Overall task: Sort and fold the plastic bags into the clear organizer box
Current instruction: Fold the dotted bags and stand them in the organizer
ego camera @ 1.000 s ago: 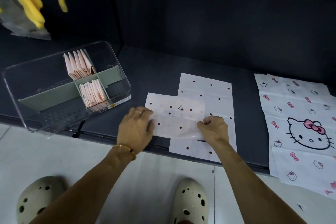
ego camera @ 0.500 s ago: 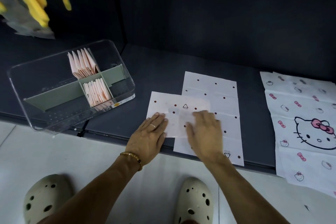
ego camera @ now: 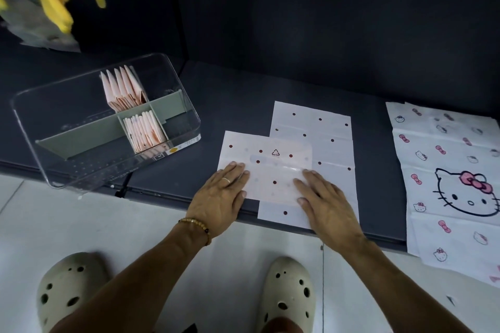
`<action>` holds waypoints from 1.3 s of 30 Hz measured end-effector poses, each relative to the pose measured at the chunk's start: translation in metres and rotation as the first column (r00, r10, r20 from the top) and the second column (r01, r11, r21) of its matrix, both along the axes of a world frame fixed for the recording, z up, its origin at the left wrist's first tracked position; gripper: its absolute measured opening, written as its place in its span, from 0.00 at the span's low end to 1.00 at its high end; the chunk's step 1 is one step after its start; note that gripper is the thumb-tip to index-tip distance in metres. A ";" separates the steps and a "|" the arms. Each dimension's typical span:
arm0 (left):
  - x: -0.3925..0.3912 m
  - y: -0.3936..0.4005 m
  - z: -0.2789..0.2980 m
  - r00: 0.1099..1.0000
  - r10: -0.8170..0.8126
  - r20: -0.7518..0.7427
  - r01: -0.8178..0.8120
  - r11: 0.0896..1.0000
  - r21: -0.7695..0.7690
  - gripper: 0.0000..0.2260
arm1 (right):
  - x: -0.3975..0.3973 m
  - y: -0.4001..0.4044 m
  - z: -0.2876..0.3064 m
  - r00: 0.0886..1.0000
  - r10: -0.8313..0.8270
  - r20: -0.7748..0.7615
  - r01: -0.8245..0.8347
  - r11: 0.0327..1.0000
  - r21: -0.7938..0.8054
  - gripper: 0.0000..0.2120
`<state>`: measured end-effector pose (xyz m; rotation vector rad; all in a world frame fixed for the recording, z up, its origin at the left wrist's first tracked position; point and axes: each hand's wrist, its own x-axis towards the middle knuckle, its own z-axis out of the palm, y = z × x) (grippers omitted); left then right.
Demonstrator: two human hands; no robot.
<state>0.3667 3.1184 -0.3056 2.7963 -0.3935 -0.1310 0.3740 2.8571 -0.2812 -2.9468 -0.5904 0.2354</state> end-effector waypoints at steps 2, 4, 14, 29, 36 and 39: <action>0.001 0.000 0.002 1.000 0.013 -0.028 -0.013 1.000 0.000 0.23 | -0.002 -0.006 0.006 0.998 0.012 0.056 -0.011 1.000 -0.028 0.19; 0.001 -0.001 0.003 0.999 0.024 -0.047 -0.024 1.000 -0.008 0.24 | -0.006 0.000 0.011 0.988 0.056 0.144 -0.060 0.998 0.023 0.18; 0.009 0.005 0.023 0.999 0.015 -0.034 -0.017 0.999 -0.034 0.21 | 0.005 0.025 0.012 0.961 0.013 0.277 -0.049 0.991 0.124 0.13; 0.011 0.030 0.045 0.852 0.469 -0.233 -0.503 0.856 -0.117 0.21 | 0.039 0.031 0.018 0.770 -0.497 -0.399 0.636 0.638 0.434 0.04; 0.018 0.030 0.043 0.739 0.589 -0.327 -0.638 0.768 -0.056 0.12 | 0.056 0.042 0.013 0.769 -0.579 -0.271 0.639 0.699 0.320 0.05; 0.024 0.032 0.044 0.716 0.596 -0.363 -0.651 0.758 -0.039 0.14 | 0.059 0.047 0.012 0.753 -0.612 -0.243 0.658 0.691 0.300 0.04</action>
